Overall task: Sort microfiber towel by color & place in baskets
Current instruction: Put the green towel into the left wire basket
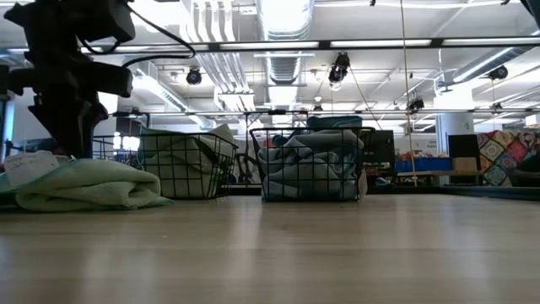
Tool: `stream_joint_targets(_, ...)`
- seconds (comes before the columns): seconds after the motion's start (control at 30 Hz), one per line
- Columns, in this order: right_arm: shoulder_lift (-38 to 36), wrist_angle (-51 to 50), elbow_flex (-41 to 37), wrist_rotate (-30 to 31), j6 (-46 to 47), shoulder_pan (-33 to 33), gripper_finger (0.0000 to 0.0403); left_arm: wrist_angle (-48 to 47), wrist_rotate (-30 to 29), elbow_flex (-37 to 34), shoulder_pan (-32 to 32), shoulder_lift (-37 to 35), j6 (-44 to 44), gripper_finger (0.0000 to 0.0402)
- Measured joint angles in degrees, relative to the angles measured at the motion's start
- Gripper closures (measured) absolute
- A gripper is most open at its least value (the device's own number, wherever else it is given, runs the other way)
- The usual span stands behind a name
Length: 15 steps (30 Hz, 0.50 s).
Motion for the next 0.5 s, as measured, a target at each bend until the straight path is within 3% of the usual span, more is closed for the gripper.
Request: stream_joint_targets(0.5, 0.0, 0.0, 0.0, 0.0, -0.1, 0.0, 0.0321, 12.3, 0.3, -9.2, 0.0, 0.0, -7.0, 0.0251)
